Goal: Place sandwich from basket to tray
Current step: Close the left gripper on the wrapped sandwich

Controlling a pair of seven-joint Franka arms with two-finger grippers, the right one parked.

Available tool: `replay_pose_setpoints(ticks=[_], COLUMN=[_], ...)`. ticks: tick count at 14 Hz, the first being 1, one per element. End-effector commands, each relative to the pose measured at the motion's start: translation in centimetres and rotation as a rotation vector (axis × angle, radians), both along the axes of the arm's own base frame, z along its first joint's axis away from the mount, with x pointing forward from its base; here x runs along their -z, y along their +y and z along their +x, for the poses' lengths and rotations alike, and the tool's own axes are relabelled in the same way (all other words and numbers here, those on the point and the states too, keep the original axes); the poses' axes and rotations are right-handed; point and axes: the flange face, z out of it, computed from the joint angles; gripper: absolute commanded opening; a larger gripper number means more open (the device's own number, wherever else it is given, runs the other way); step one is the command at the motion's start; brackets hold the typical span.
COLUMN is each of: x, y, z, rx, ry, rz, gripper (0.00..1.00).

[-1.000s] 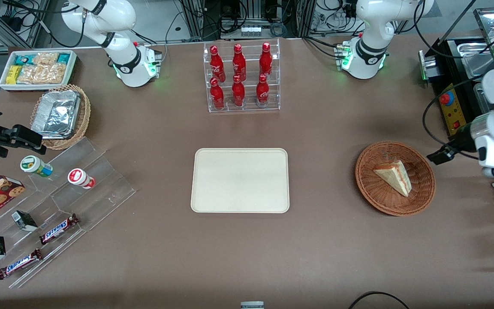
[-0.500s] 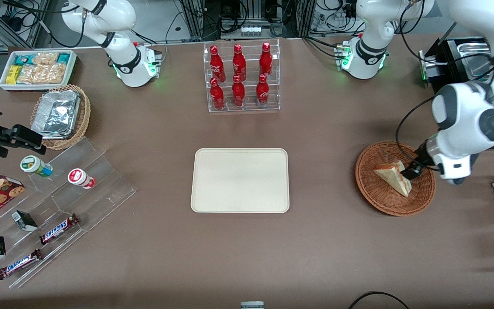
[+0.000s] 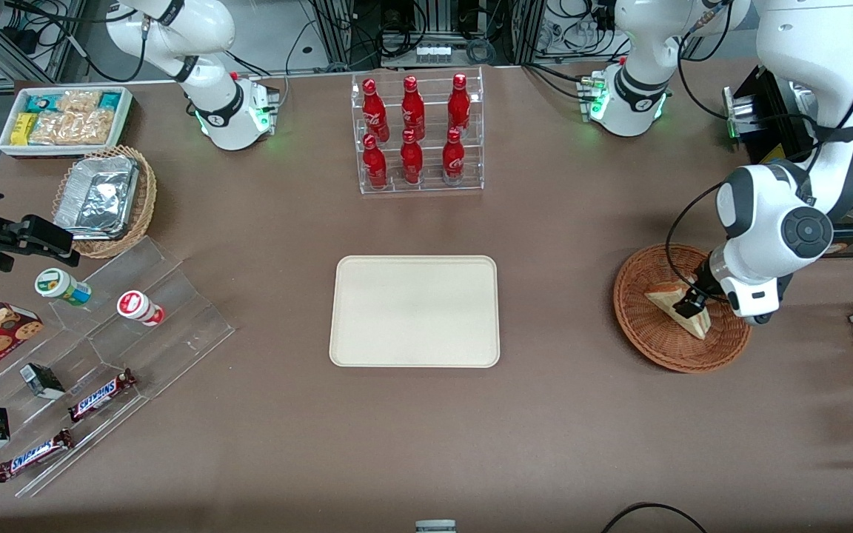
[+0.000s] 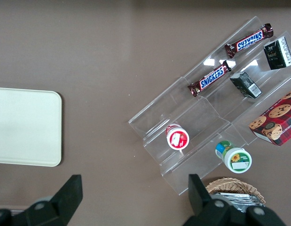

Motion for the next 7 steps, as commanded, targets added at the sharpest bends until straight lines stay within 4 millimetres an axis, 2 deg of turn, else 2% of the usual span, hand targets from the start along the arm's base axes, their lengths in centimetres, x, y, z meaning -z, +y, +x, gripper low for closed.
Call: replay_pose_setpoints(ticks=[1,2,3,4,5,7], x=[0.7,0.8,0.8,0.6,0.4,-0.4], y=[-0.3,-0.2,-0.2,-0.3,-0.2,-0.1], z=[-0.1,-0.1,-0.1,0.0,0.0,0.2], rx=[-0.017,-0.018,-0.018,-0.017,-0.018,-0.024], ry=[-0.003,-0.002,0.000,0.003,0.000,0.003], rz=[-0.003,-0.003,-0.003,-0.004,-0.004,-0.004], gripper=[0.92,0.73,0.48,0.29,0.20,0.17])
